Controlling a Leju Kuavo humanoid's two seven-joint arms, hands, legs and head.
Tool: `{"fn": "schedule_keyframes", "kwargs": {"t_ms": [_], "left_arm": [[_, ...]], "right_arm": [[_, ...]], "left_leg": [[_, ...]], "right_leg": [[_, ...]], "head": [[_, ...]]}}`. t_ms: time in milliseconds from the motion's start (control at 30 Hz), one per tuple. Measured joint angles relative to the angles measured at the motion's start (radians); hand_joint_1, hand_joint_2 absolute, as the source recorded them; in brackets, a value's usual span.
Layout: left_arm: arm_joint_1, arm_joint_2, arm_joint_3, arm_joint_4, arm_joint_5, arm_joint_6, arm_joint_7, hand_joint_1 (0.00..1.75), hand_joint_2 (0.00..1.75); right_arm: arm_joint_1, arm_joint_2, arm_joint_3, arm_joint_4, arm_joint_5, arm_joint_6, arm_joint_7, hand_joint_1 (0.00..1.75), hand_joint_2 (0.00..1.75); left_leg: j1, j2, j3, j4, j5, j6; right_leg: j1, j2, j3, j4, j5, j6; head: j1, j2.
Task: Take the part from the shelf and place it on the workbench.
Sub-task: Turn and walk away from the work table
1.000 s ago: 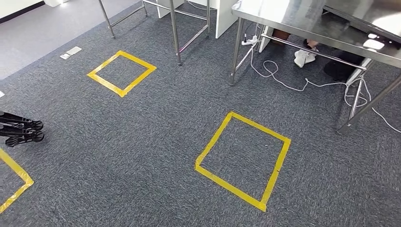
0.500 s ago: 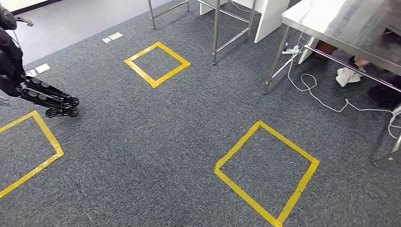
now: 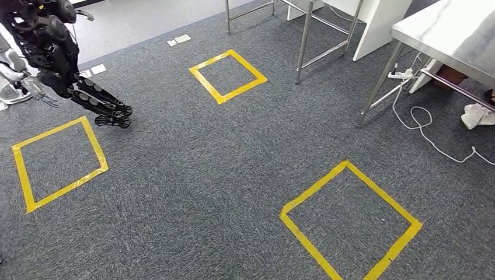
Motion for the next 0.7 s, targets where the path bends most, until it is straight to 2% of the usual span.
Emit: {"fn": "schedule_keyframes", "kwargs": {"t_ms": [33,67,100,167,200,233,300,333,367,400,433,467,500,533,567,600,667,700], "left_arm": [[-0.003,0.000,0.000,0.000,0.000,0.001,0.001,0.00,0.00],[-0.005,0.000,0.000,0.000,0.002,0.002,0.003,0.00,0.00],[-0.007,0.000,0.000,0.000,0.003,0.004,0.005,0.00,0.00],[-0.005,0.000,0.000,0.000,0.006,0.008,0.009,0.00,0.00],[-0.004,0.000,0.000,0.000,0.006,0.008,0.010,0.00,0.00],[-0.003,0.000,0.000,0.000,0.006,0.009,0.011,0.00,0.00],[-0.005,0.000,0.000,0.000,0.006,0.009,0.011,0.00,0.00],[-0.006,0.000,0.000,0.000,0.006,0.009,0.011,0.00,0.00],[-0.006,0.000,0.000,0.000,0.006,0.009,0.011,0.00,0.00],[-0.005,0.000,0.000,0.000,0.006,0.009,0.011,0.00,0.00],[-0.005,0.000,0.000,0.000,0.006,0.009,0.011,0.00,0.00],[-0.004,0.000,0.000,0.000,0.005,0.008,0.011,0.00,0.00],[-0.004,0.000,0.000,0.000,0.005,0.008,0.010,0.00,0.00],[-0.004,0.000,0.000,0.000,0.004,0.008,0.010,0.00,0.00],[-0.004,0.000,0.000,0.000,0.004,0.008,0.009,0.00,0.00],[-0.004,0.000,0.000,0.000,0.004,0.007,0.009,0.00,0.00],[-0.001,0.000,0.000,0.000,0.004,0.007,0.009,0.00,0.00],[0.001,0.000,0.000,0.000,0.004,0.007,0.009,0.00,0.00]], "right_arm": [[0.000,0.000,0.000,0.000,0.003,0.000,0.000,0.00,0.00],[-0.001,0.000,0.000,0.000,0.007,0.000,0.000,0.00,0.00],[-0.002,0.000,0.000,0.000,0.011,0.000,0.001,0.00,0.00],[-0.007,0.000,0.001,0.000,0.018,0.000,0.002,0.00,0.00],[-0.009,0.000,0.001,0.000,0.020,0.000,0.002,0.00,0.00],[-0.009,0.001,0.002,0.000,0.021,0.000,0.002,0.00,0.00],[-0.006,0.000,0.002,0.000,0.022,0.000,0.004,0.00,0.00],[-0.004,0.000,0.002,0.000,0.022,0.000,0.005,0.00,0.00],[-0.002,0.000,0.002,0.000,0.022,0.000,0.006,0.00,0.00],[-0.001,0.000,0.002,0.000,0.021,0.000,0.008,0.00,0.00],[0.000,-0.001,0.002,0.000,0.021,0.000,0.009,0.00,0.00],[0.001,-0.001,0.002,0.000,0.021,0.000,0.010,0.00,0.00],[0.001,-0.002,0.002,0.000,0.021,0.000,0.010,0.00,0.00],[0.001,-0.002,0.002,0.000,0.021,0.000,0.011,0.00,0.00],[0.001,-0.002,0.002,0.000,0.020,0.000,0.011,0.00,0.00],[-0.001,-0.001,0.002,0.000,0.020,0.000,0.011,0.00,0.00],[-0.004,0.000,0.001,0.000,0.020,0.000,0.011,0.00,0.00],[-0.005,0.000,0.001,0.000,0.019,0.000,0.011,0.00,0.00]], "left_leg": [[-0.003,0.019,0.033,-0.058,0.016,0.003],[-0.006,0.033,0.052,-0.092,0.022,0.007],[-0.011,0.033,0.056,-0.104,0.019,0.011],[-0.013,0.005,0.055,-0.111,0.023,0.022],[-0.012,-0.007,0.057,-0.117,0.027,0.029],[-0.010,-0.019,0.059,-0.123,0.032,0.037],[-0.007,-0.045,0.060,-0.129,0.038,0.046],[-0.007,-0.060,0.059,-0.129,0.039,0.048],[-0.007,-0.077,0.059,-0.129,0.039,0.048],[-0.007,-0.095,0.059,-0.128,0.039,0.048],[-0.007,-0.112,0.060,-0.127,0.038,0.047],[-0.007,-0.127,0.061,-0.125,0.037,0.046],[-0.007,-0.141,0.061,-0.122,0.036,0.042],[-0.008,-0.154,0.060,-0.116,0.033,0.037],[-0.008,-0.165,0.057,-0.112,0.030,0.031],[-0.007,-0.175,0.055,-0.110,0.028,0.023],[-0.002,-0.184,0.050,-0.111,0.028,0.009],[-0.001,-0.167,0.044,-0.102,0.023,0.004]], "right_leg": [[0.004,-0.010,0.004,0.000,-0.005,0.005],[0.008,-0.020,0.007,0.000,-0.009,0.010],[0.011,-0.031,0.011,-0.001,-0.012,0.016],[0.012,-0.046,0.017,-0.001,-0.018,0.025],[0.011,-0.031,0.017,0.010,-0.025,0.029],[0.009,-0.003,0.007,0.035,-0.040,0.030],[0.003,0.064,-0.050,0.154,-0.094,0.024],[0.001,0.081,-0.088,0.226,-0.119,0.023],[-0.001,0.088,-0.120,0.281,-0.133,0.025],[-0.003,0.091,-0.135,0.298,-0.128,0.033],[-0.006,0.094,-0.131,0.274,-0.105,0.044],[-0.010,0.099,-0.112,0.222,-0.074,0.055],[-0.017,0.120,-0.086,0.151,-0.040,0.065],[-0.021,0.138,-0.065,0.091,-0.014,0.068],[-0.022,0.153,-0.052,0.053,0.000,0.065],[-0.020,0.162,-0.044,0.031,0.007,0.057],[-0.016,0.144,-0.038,0.029,0.010,0.034],[-0.016,0.134,-0.034,0.027,0.013,0.024]], "head": [[0.001,0.000],[0.003,0.000],[0.006,0.000],[0.009,0.000],[0.010,0.000],[0.011,0.000],[0.014,0.000],[0.015,0.000],[0.015,0.000],[0.015,0.000],[0.015,0.000],[0.015,0.000],[0.016,0.000],[0.016,0.000],[0.015,0.000],[0.015,0.000],[0.012,0.000],[0.011,0.000]]}}
